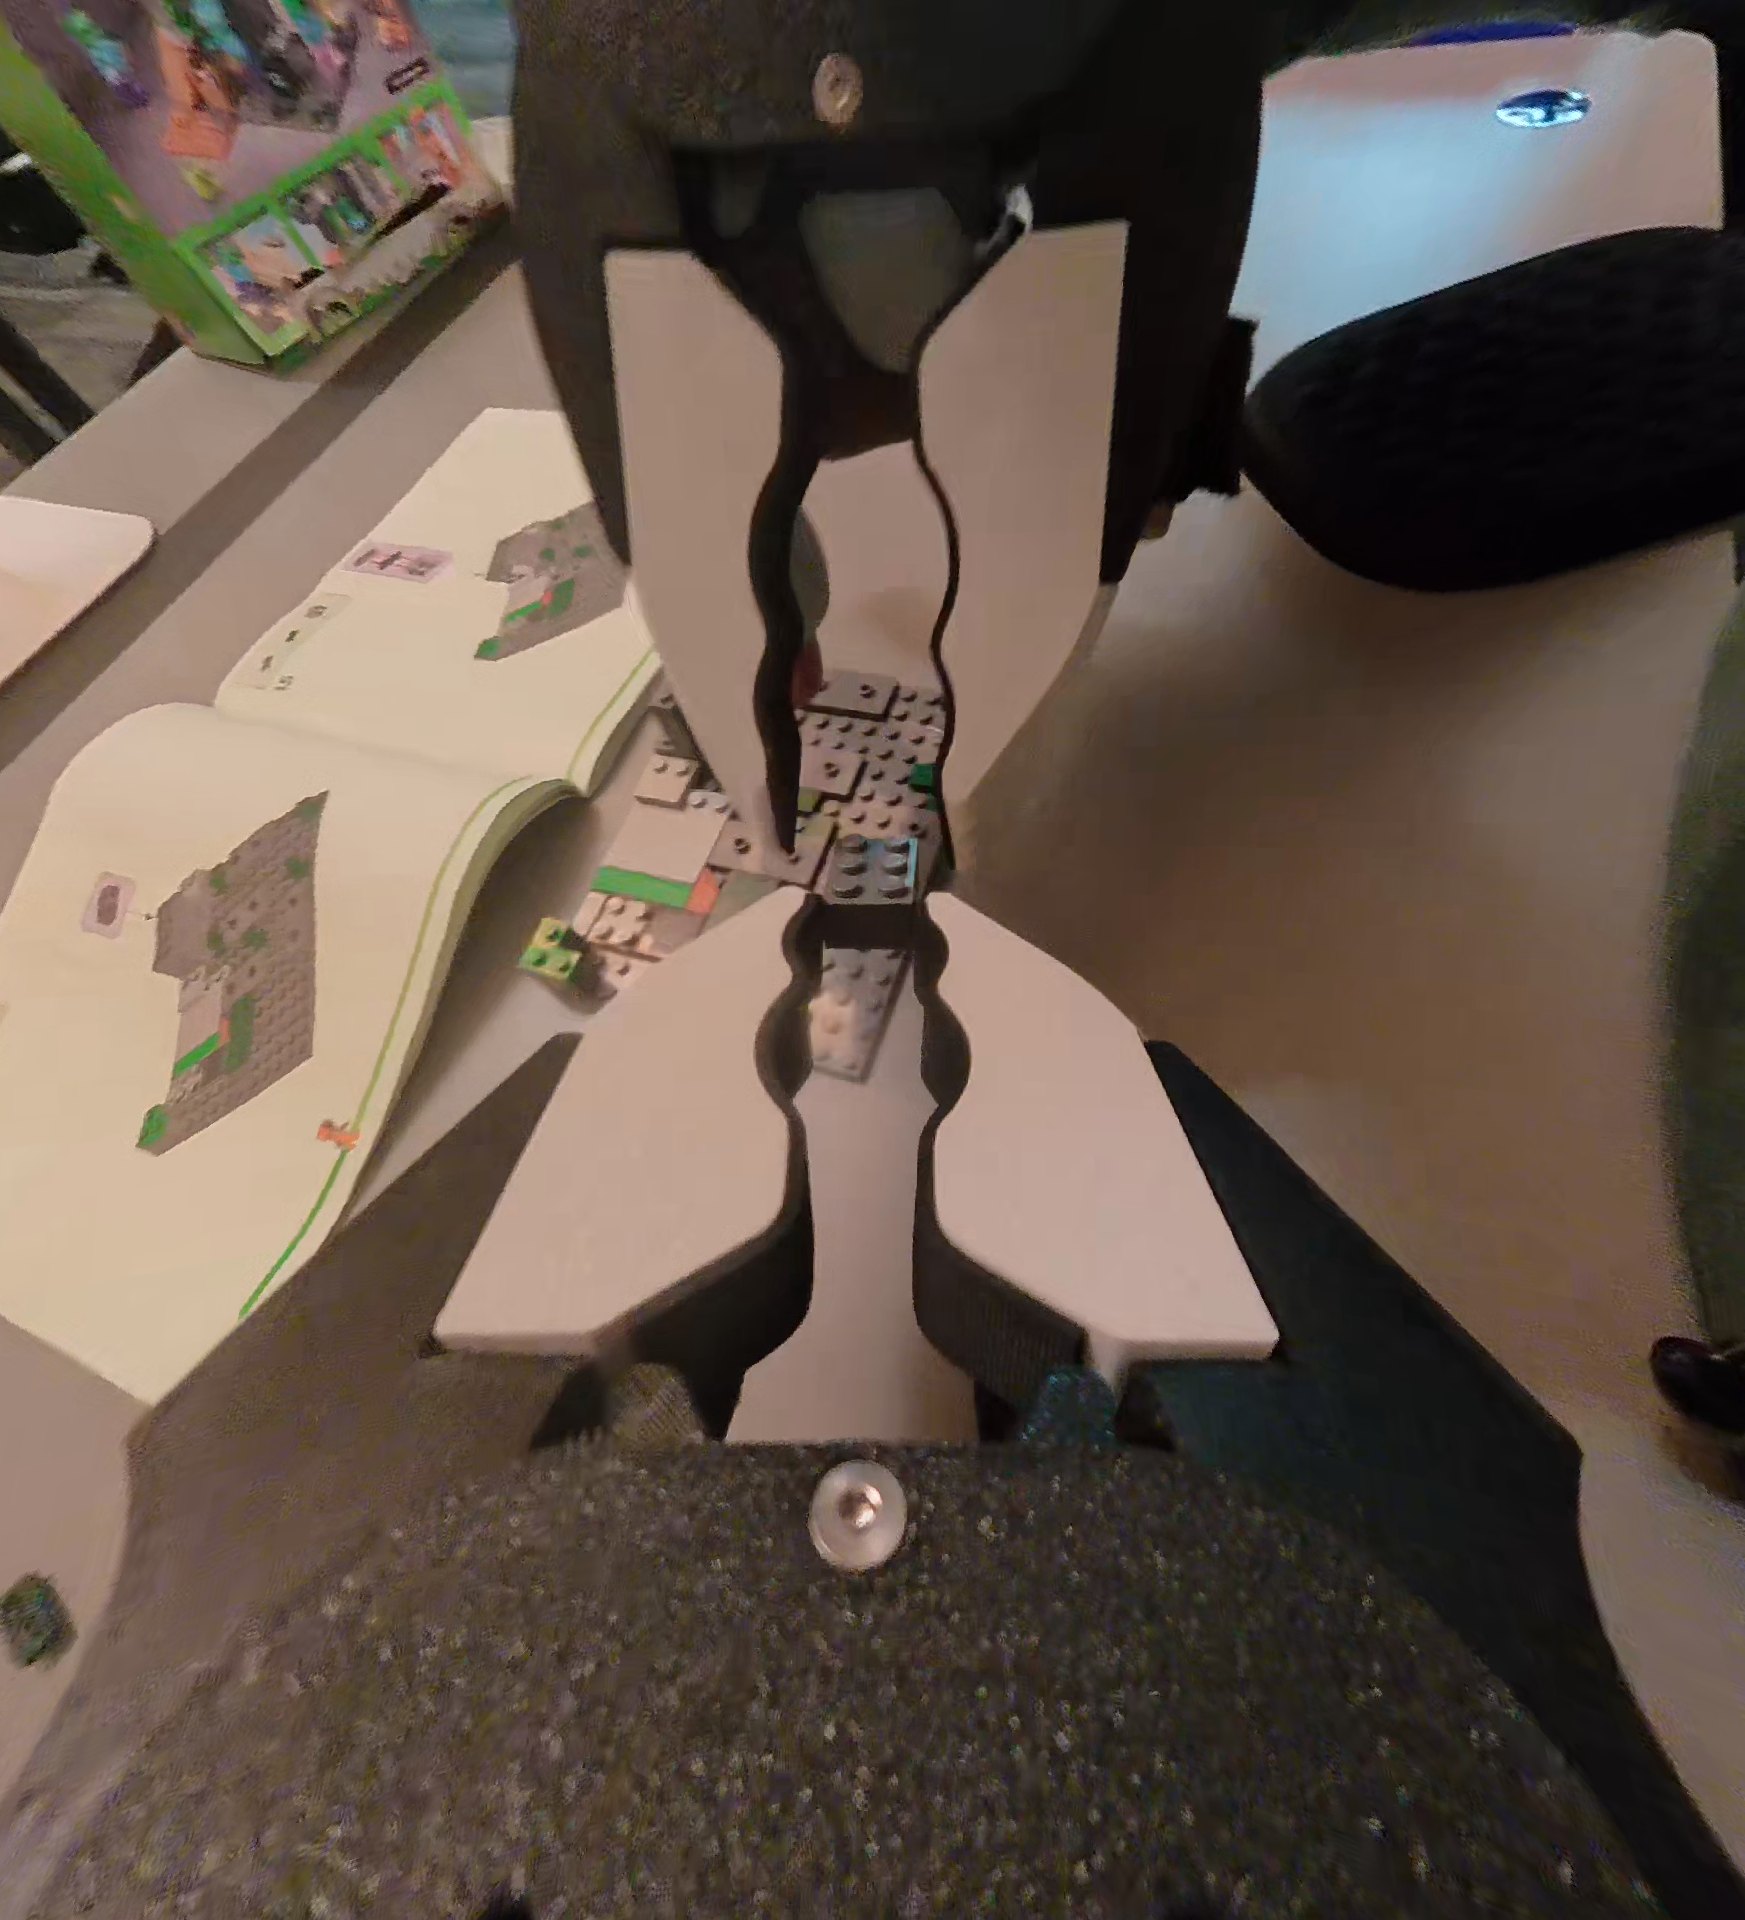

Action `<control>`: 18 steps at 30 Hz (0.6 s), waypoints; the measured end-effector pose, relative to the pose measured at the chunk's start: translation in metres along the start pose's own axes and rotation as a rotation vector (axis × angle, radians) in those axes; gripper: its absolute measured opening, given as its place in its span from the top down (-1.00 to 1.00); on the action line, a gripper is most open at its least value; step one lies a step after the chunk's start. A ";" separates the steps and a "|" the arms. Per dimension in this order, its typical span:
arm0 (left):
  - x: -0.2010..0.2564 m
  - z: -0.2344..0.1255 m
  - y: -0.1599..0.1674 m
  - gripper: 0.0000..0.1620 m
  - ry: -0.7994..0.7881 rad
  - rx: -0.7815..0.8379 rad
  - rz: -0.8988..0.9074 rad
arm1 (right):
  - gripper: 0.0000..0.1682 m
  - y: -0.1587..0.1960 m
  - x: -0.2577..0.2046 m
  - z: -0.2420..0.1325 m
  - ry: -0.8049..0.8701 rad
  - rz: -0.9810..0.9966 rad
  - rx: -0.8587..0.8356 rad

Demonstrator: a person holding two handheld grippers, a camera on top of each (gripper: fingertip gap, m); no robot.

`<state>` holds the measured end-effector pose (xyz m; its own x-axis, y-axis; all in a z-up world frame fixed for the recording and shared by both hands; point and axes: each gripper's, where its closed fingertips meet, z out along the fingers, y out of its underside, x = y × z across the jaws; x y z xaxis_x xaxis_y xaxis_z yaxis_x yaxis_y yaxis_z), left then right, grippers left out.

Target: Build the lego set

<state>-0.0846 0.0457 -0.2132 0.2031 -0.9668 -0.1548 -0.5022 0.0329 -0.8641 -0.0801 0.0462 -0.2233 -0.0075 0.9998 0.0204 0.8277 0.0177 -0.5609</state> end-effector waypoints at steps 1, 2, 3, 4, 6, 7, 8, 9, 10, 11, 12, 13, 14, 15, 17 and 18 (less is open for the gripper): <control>-0.006 -0.002 0.003 0.80 -0.021 -0.003 -0.007 | 0.61 0.001 0.005 -0.003 0.021 0.018 0.019; -0.014 -0.004 0.007 0.80 -0.046 -0.013 -0.010 | 0.60 0.004 0.010 -0.007 0.043 0.039 0.036; -0.024 -0.007 0.013 0.80 -0.072 -0.025 -0.015 | 0.60 0.008 0.015 -0.011 0.063 0.062 0.055; -0.034 -0.009 0.019 0.80 -0.097 -0.041 -0.028 | 0.60 0.012 0.018 -0.015 0.079 0.089 0.075; -0.054 -0.010 0.035 0.80 -0.140 -0.087 -0.064 | 0.61 0.022 0.022 -0.021 0.103 0.150 0.115; -0.065 -0.010 0.043 0.80 -0.166 -0.108 -0.083 | 0.61 0.027 0.023 -0.023 0.111 0.180 0.133; -0.073 -0.009 0.048 0.80 -0.182 -0.124 -0.104 | 0.62 0.032 0.022 -0.025 0.117 0.207 0.150; -0.079 -0.007 0.052 0.80 -0.193 -0.133 -0.124 | 0.62 0.037 0.021 -0.026 0.123 0.232 0.165; -0.084 -0.004 0.055 0.80 -0.205 -0.141 -0.138 | 0.62 0.041 0.020 -0.027 0.129 0.252 0.177; -0.088 -0.001 0.058 0.80 -0.215 -0.150 -0.144 | 0.63 0.045 0.019 -0.028 0.138 0.270 0.190; -0.091 0.002 0.063 0.80 -0.225 -0.171 -0.146 | 0.63 0.048 0.019 -0.029 0.146 0.287 0.205; -0.094 0.005 0.067 0.80 -0.235 -0.193 -0.144 | 0.63 0.051 0.018 -0.031 0.151 0.306 0.221; -0.095 0.006 0.071 0.80 -0.242 -0.211 -0.143 | 0.64 0.052 0.017 -0.033 0.157 0.325 0.237; -0.095 0.008 0.075 0.80 -0.241 -0.225 -0.147 | 0.64 0.054 0.017 -0.036 0.164 0.341 0.254; -0.095 0.008 0.083 0.80 -0.241 -0.255 -0.168 | 0.64 0.056 0.017 -0.040 0.173 0.369 0.286; -0.095 0.008 0.085 0.79 -0.240 -0.257 -0.170 | 0.64 0.057 0.017 -0.041 0.176 0.380 0.299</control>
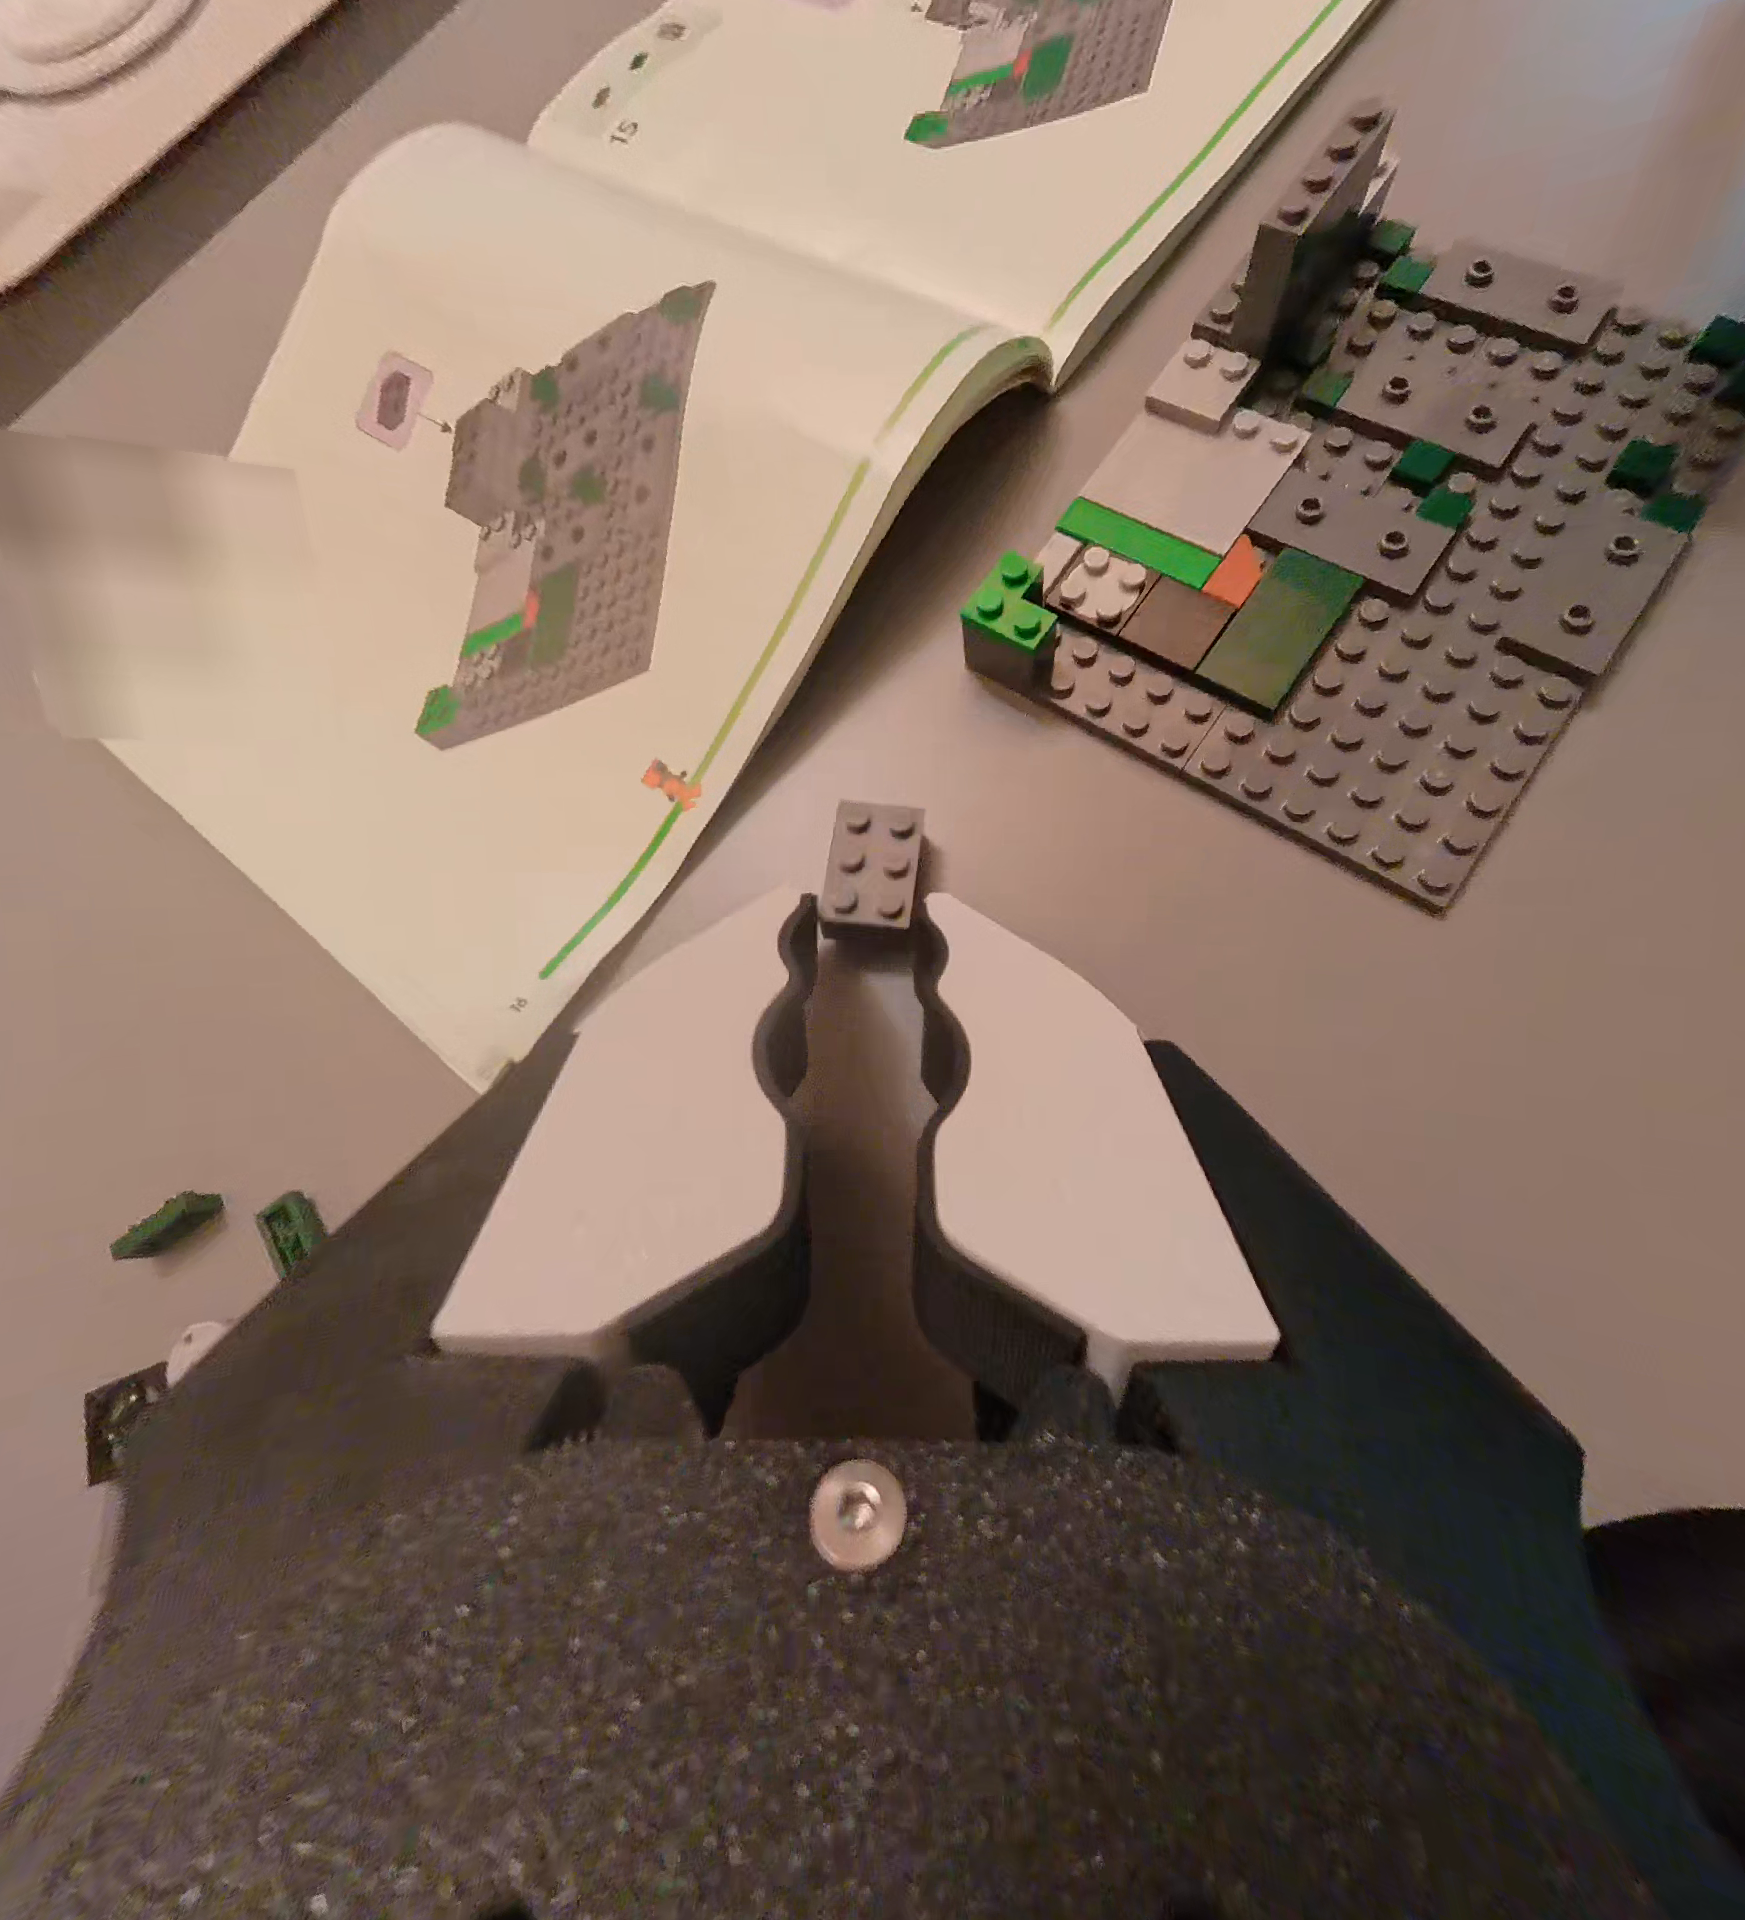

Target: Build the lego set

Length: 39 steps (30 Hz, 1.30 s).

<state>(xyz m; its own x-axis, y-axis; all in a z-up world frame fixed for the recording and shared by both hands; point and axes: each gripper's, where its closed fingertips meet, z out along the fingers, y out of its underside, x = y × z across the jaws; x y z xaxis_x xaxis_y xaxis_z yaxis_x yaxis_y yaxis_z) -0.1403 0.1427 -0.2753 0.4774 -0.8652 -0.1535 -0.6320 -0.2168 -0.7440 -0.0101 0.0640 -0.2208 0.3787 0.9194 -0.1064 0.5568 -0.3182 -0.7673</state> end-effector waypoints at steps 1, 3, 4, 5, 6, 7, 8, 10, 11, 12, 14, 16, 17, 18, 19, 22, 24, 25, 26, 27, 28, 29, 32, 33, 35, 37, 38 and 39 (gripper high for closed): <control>0.000 -0.002 0.000 0.76 0.005 0.006 -0.002 | 0.64 0.000 0.001 -0.001 0.002 0.011 0.010; -0.002 -0.004 0.001 0.64 -0.003 0.001 -0.025 | 0.65 -0.001 0.003 -0.002 0.002 0.028 0.030; -0.002 -0.006 0.000 0.63 0.000 0.004 -0.036 | 0.65 -0.002 0.003 -0.002 -0.001 0.035 0.037; -0.001 -0.009 -0.001 0.63 0.002 0.014 -0.044 | 0.65 -0.003 0.003 -0.001 -0.003 0.037 0.042; -0.001 -0.011 -0.003 0.64 0.001 0.023 -0.048 | 0.65 -0.004 0.003 0.000 -0.004 0.035 0.044; 0.000 -0.013 -0.005 0.64 -0.005 0.029 -0.046 | 0.65 -0.005 0.003 0.001 -0.004 0.030 0.045; 0.000 -0.016 -0.006 0.65 -0.017 0.029 -0.041 | 0.65 -0.006 0.003 0.003 -0.004 0.023 0.046; 0.003 -0.021 -0.008 0.70 -0.040 0.032 -0.034 | 0.65 -0.009 0.002 0.005 -0.004 0.011 0.051; 0.004 -0.024 -0.010 0.77 -0.047 0.033 -0.043 | 0.65 -0.011 0.002 0.007 -0.004 0.007 0.058; 0.006 -0.027 -0.011 0.82 -0.054 0.038 -0.064 | 0.65 -0.013 0.001 0.008 -0.005 0.005 0.068; 0.009 -0.034 -0.015 1.00 -0.062 0.060 -0.110 | 0.66 -0.017 0.002 0.010 0.001 0.004 0.096; 0.010 -0.042 -0.020 1.00 -0.090 0.094 -0.134 | 0.66 -0.022 0.005 0.012 0.022 0.007 0.131; 0.010 -0.047 -0.021 1.00 -0.104 0.112 -0.142 | 0.65 -0.024 0.008 0.013 0.041 0.010 0.147; 0.009 -0.051 -0.023 1.00 -0.118 0.131 -0.155 | 0.64 -0.026 0.012 0.014 0.066 0.012 0.162; 0.009 -0.056 -0.024 1.00 -0.130 0.149 -0.170 | 0.64 -0.029 0.017 0.014 0.094 0.015 0.180; 0.007 -0.069 -0.023 1.00 -0.161 0.197 -0.229 | 0.71 -0.035 0.029 0.012 0.185 0.026 0.234; 0.005 -0.079 -0.022 1.00 -0.178 0.227 -0.273 | 0.80 -0.037 0.039 0.010 0.257 0.035 0.264; 0.003 -0.083 -0.020 1.00 -0.190 0.241 -0.291 | 0.86 -0.037 0.042 0.008 0.281 0.044 0.282; 0.001 -0.088 -0.019 1.00 -0.206 0.252 -0.304 | 0.92 -0.038 0.045 0.007 0.303 0.058 0.295; 0.000 -0.093 -0.018 1.00 -0.221 0.265 -0.315 | 0.98 -0.037 0.049 0.006 0.326 0.073 0.304; -0.001 -0.097 -0.016 1.00 -0.231 0.276 -0.325 | 1.00 -0.036 0.052 0.004 0.347 0.086 0.310; -0.002 -0.100 -0.015 1.00 -0.237 0.284 -0.331 | 1.00 -0.035 0.055 0.003 0.364 0.098 0.315; -0.002 -0.107 -0.010 1.00 -0.252 0.287 -0.327 | 1.00 -0.031 0.062 0.001 0.391 0.127 0.327; -0.003 -0.109 -0.009 1.00 -0.259 0.291 -0.327 | 1.00 -0.030 0.064 0.001 0.399 0.133 0.330; -0.005 -0.115 -0.008 1.00 -0.279 0.305 -0.334 | 1.00 -0.028 0.070 -0.002 0.424 0.137 0.338; -0.008 -0.123 -0.007 1.00 -0.301 0.322 -0.347 | 1.00 -0.027 0.078 -0.007 0.457 0.137 0.349; -0.010 -0.130 -0.007 1.00 -0.319 0.337 -0.354 | 1.00 -0.026 0.081 -0.009 0.472 0.139 0.353; -0.014 -0.138 -0.007 1.00 -0.339 0.353 -0.364 | 1.00 -0.025 0.084 -0.011 0.485 0.143 0.359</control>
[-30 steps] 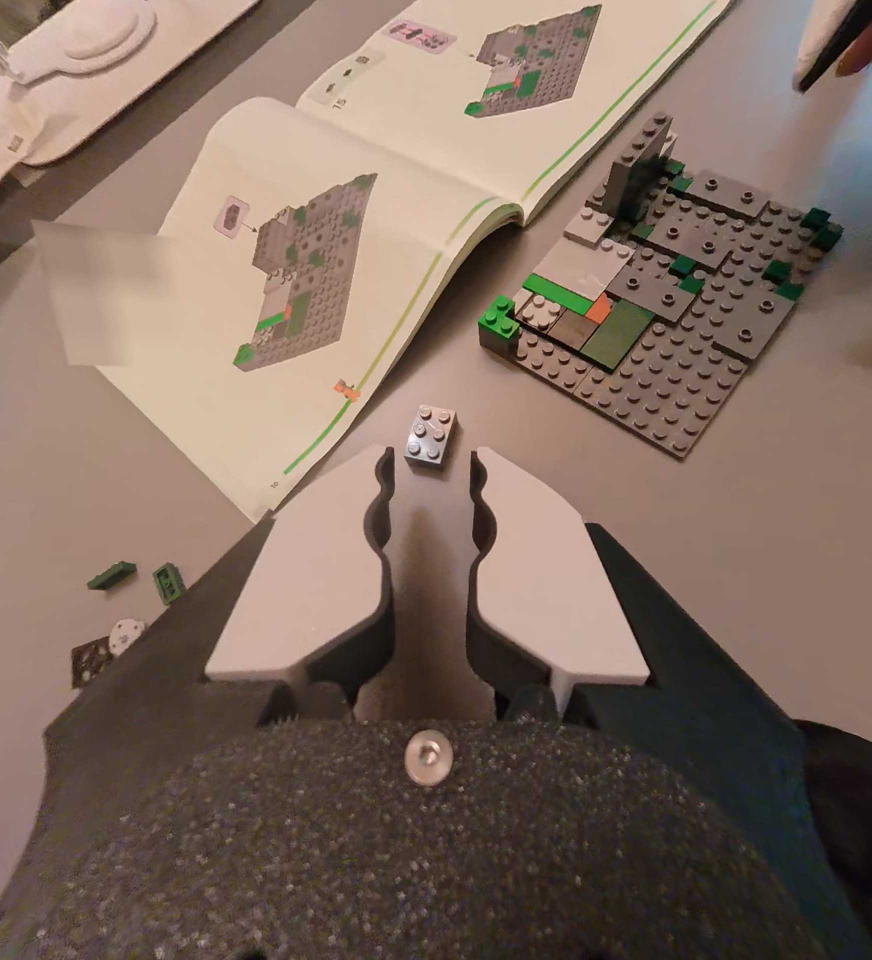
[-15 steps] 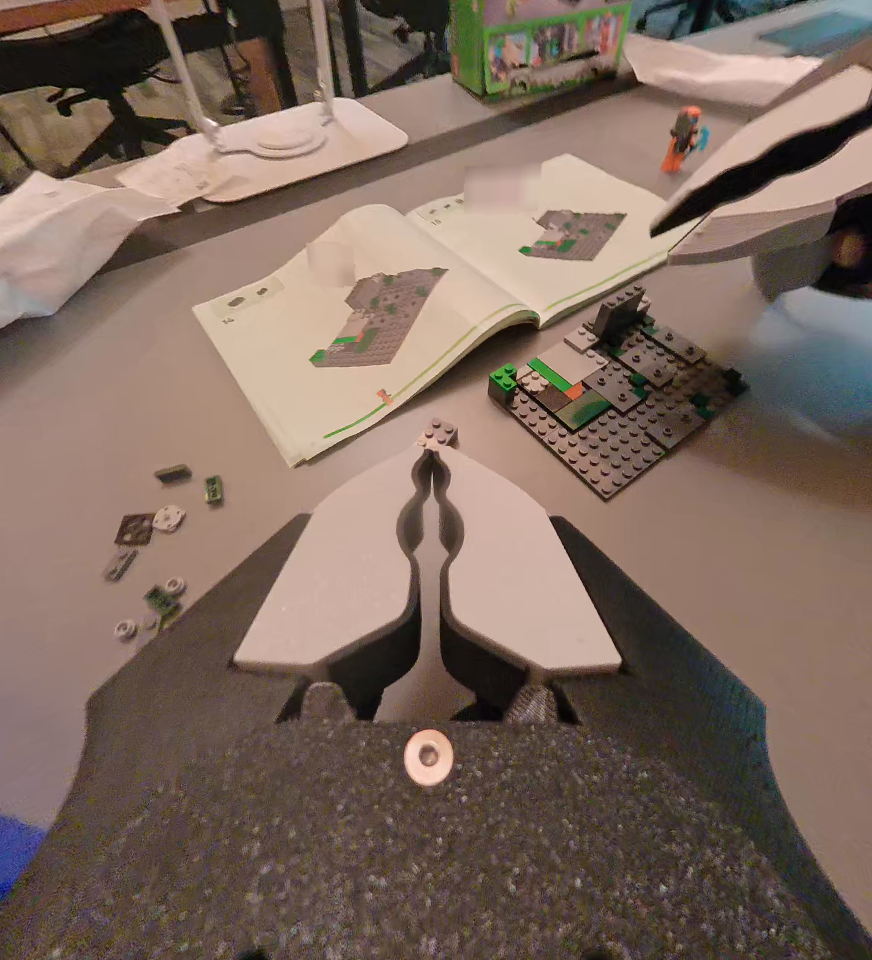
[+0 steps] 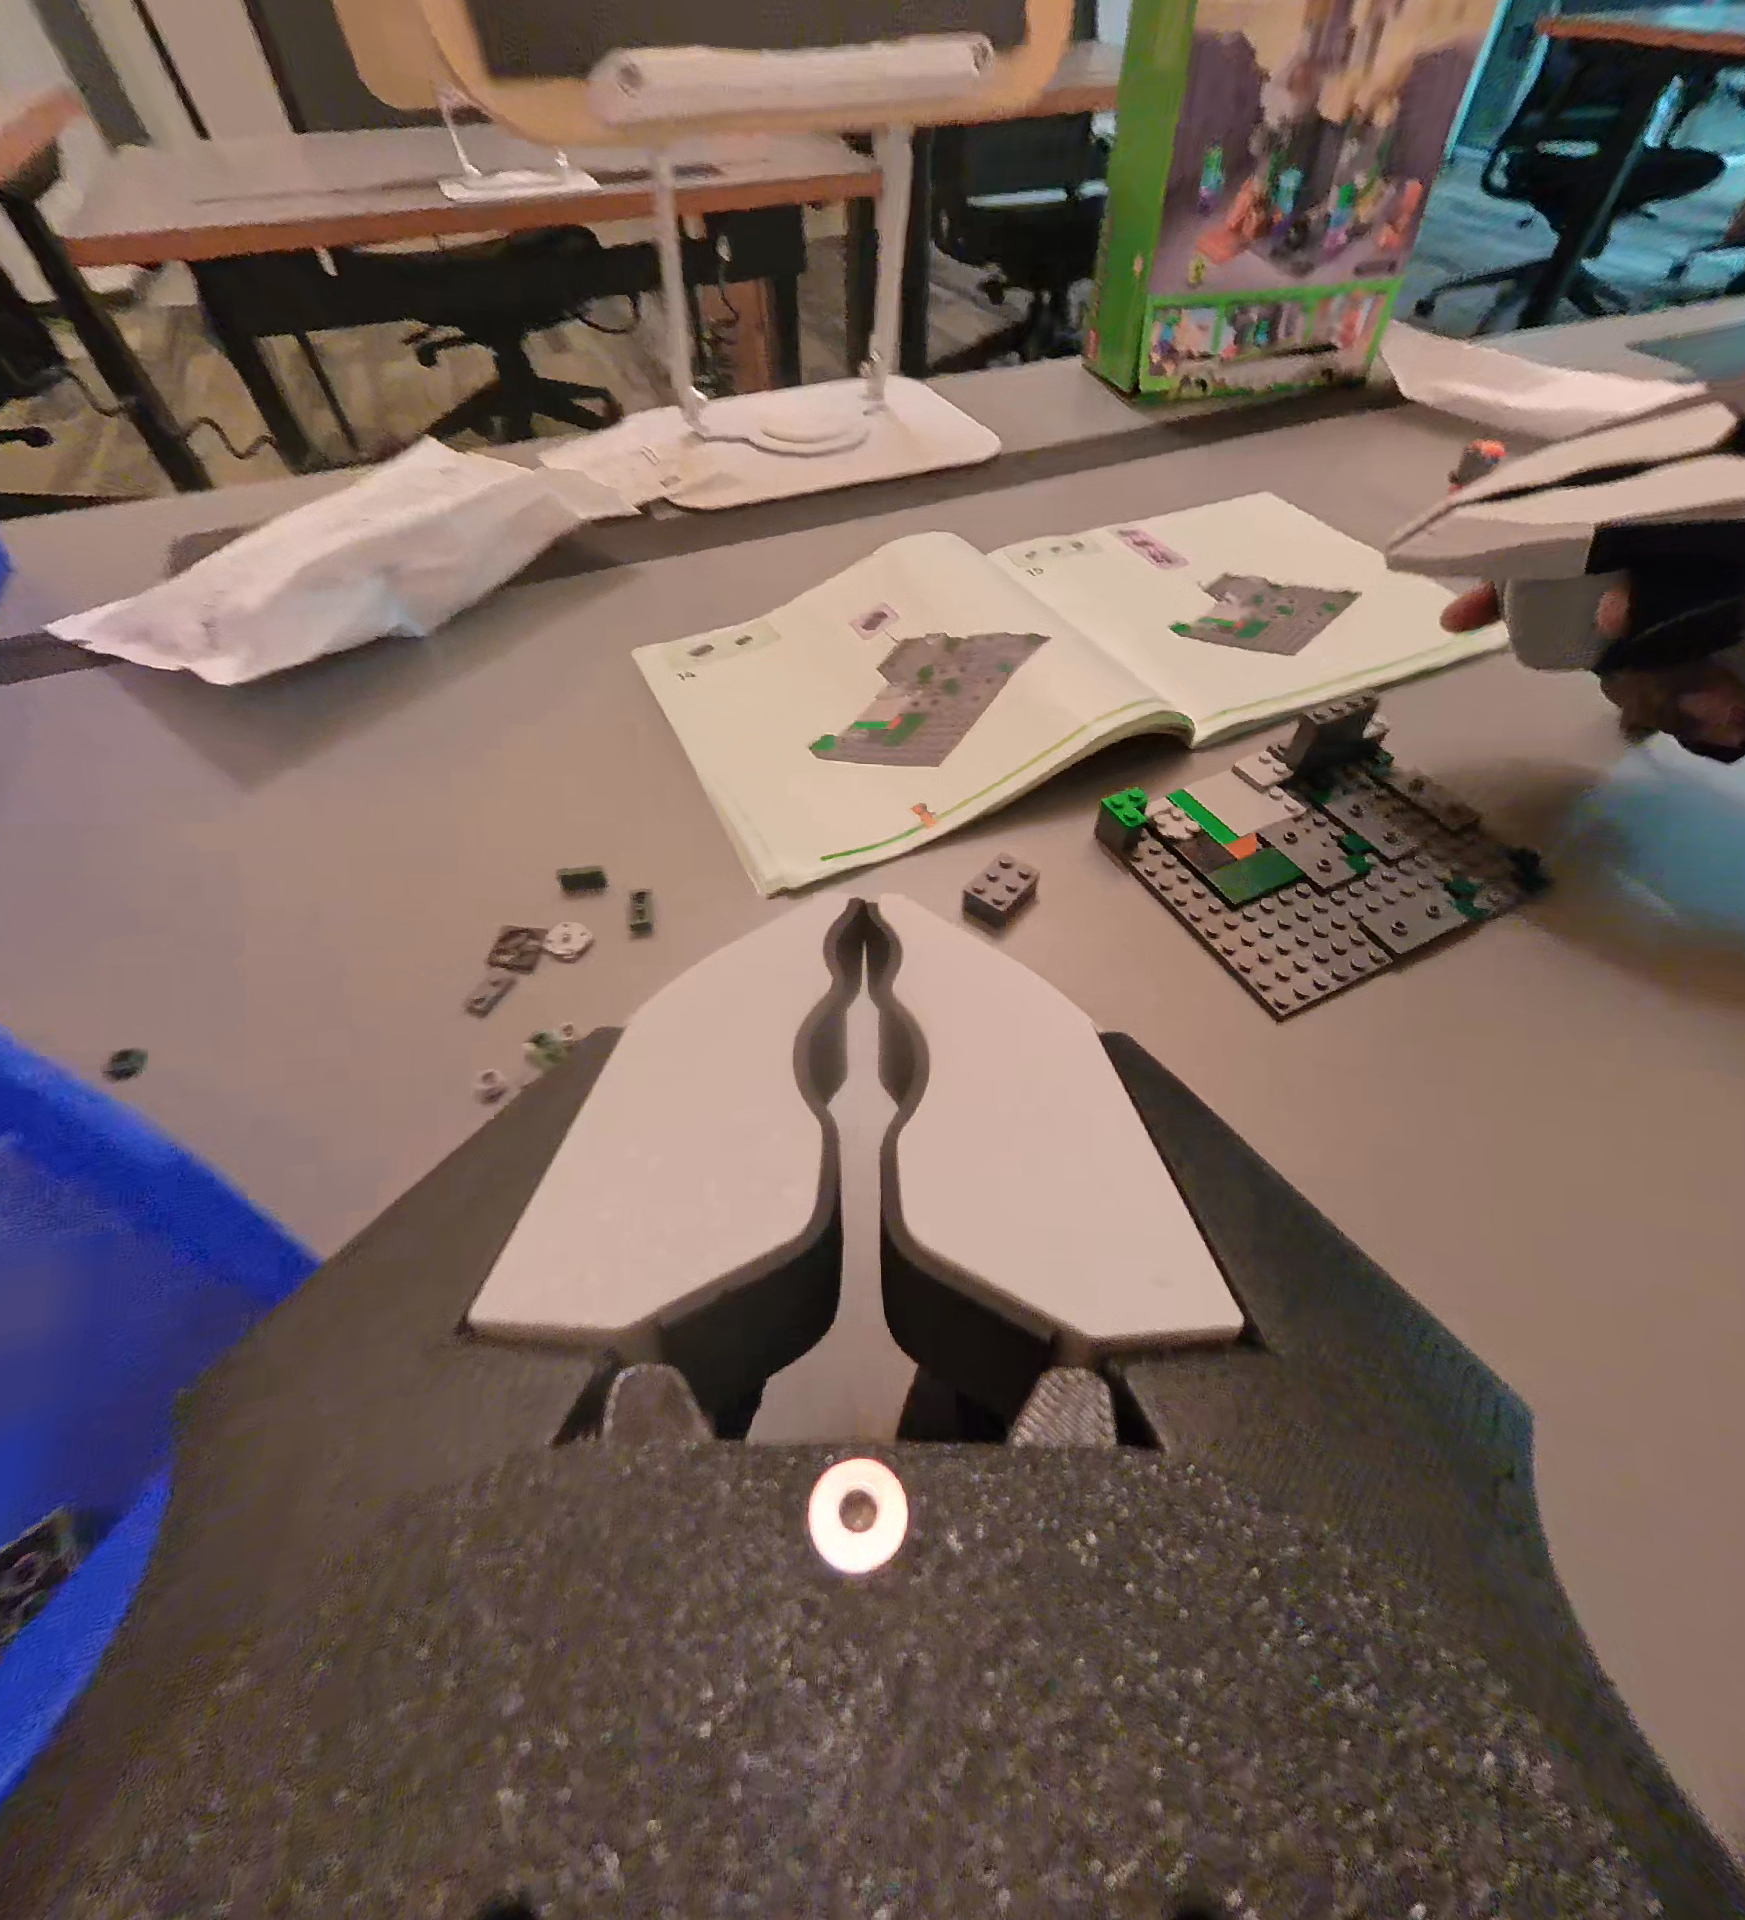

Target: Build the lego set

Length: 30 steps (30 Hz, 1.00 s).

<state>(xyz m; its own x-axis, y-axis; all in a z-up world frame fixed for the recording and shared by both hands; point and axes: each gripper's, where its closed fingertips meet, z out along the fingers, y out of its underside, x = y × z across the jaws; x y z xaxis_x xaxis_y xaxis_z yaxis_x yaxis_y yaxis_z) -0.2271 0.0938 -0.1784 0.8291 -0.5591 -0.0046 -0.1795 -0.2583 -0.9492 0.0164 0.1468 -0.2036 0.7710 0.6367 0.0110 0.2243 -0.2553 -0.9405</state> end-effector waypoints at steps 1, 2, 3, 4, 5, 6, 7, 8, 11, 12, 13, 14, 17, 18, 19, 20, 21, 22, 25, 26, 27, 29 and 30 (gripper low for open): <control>-0.007 -0.007 -0.004 1.00 -0.020 0.017 -0.008 | 1.00 0.000 0.003 0.000 0.009 0.006 0.005; -0.015 -0.014 -0.007 1.00 -0.046 0.029 -0.011 | 1.00 0.000 0.007 -0.001 0.017 0.013 0.008; -0.027 -0.022 -0.010 1.00 -0.082 0.037 -0.011 | 1.00 0.000 0.010 -0.001 0.024 0.020 0.012; -0.040 -0.031 -0.012 1.00 -0.122 0.038 -0.009 | 1.00 0.000 0.012 -0.001 0.029 0.025 0.014; -0.055 -0.040 -0.013 1.00 -0.166 0.034 -0.007 | 1.00 0.000 0.013 0.000 0.032 0.030 0.016; -0.072 -0.050 -0.014 1.00 -0.218 0.031 -0.006 | 1.00 0.001 0.014 0.000 0.033 0.031 0.016; -0.090 -0.060 -0.016 1.00 -0.273 0.031 -0.005 | 1.00 0.001 0.015 0.001 0.034 0.030 0.015; -0.108 -0.071 -0.016 1.00 -0.328 0.026 -0.004 | 1.00 0.002 0.015 0.001 0.037 0.025 0.012; -0.160 -0.106 -0.020 1.00 -0.503 0.014 0.017 | 1.00 0.005 0.015 0.001 0.041 0.006 0.002; -0.174 -0.116 -0.021 1.00 -0.543 -0.009 0.032 | 1.00 0.006 0.016 0.001 0.044 0.001 0.000; -0.185 -0.124 -0.022 0.93 -0.574 -0.035 0.050 | 1.00 0.007 0.017 0.002 0.045 -0.003 -0.003; -0.196 -0.132 -0.023 0.90 -0.602 -0.062 0.067 | 1.00 0.007 0.017 0.002 0.044 -0.002 -0.005; -0.220 -0.139 -0.024 0.85 -0.603 -0.139 0.093 | 1.00 0.009 0.019 0.003 0.038 0.013 -0.009; -0.224 -0.135 -0.024 0.84 -0.576 -0.163 0.094 | 1.00 0.010 0.019 0.003 0.037 0.016 -0.011; -0.228 -0.131 -0.022 0.82 -0.550 -0.201 0.092 | 1.00 0.010 0.019 0.004 0.038 0.018 -0.012; -0.233 -0.126 -0.021 0.81 -0.527 -0.234 0.097 | 1.00 0.010 0.019 0.004 0.038 0.019 -0.013; -0.238 -0.119 -0.021 0.80 -0.504 -0.265 0.105 | 1.00 0.010 0.020 0.004 0.038 0.019 -0.015; -0.242 -0.112 -0.019 0.78 -0.476 -0.297 0.107 | 1.00 0.011 0.020 0.004 0.038 0.019 -0.016; -0.255 -0.087 -0.018 0.77 -0.391 -0.355 0.095 | 1.00 0.010 0.020 0.004 0.039 0.016 -0.017; -0.260 -0.078 -0.017 0.77 -0.368 -0.374 0.094 | 1.00 0.009 0.020 0.004 0.040 0.015 -0.015; -0.265 -0.070 -0.015 0.77 -0.339 -0.400 0.090 | 1.00 0.009 0.020 0.003 0.041 0.014 -0.014; -0.274 -0.053 -0.006 0.75 -0.284 -0.462 0.063 | 1.00 0.008 0.020 0.003 0.042 0.015 -0.011; -0.278 -0.045 -0.002 0.76 -0.253 -0.483 0.055 | 1.00 0.008 0.020 0.003 0.042 0.016 -0.011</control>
<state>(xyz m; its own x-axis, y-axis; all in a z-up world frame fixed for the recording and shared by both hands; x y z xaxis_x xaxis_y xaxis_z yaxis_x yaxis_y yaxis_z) -0.4809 0.2146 -0.1610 0.9024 -0.3907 -0.1819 -0.3995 -0.5999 -0.6932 0.0323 0.1595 -0.2119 0.7989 0.6014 0.0109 0.2182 -0.2728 -0.9370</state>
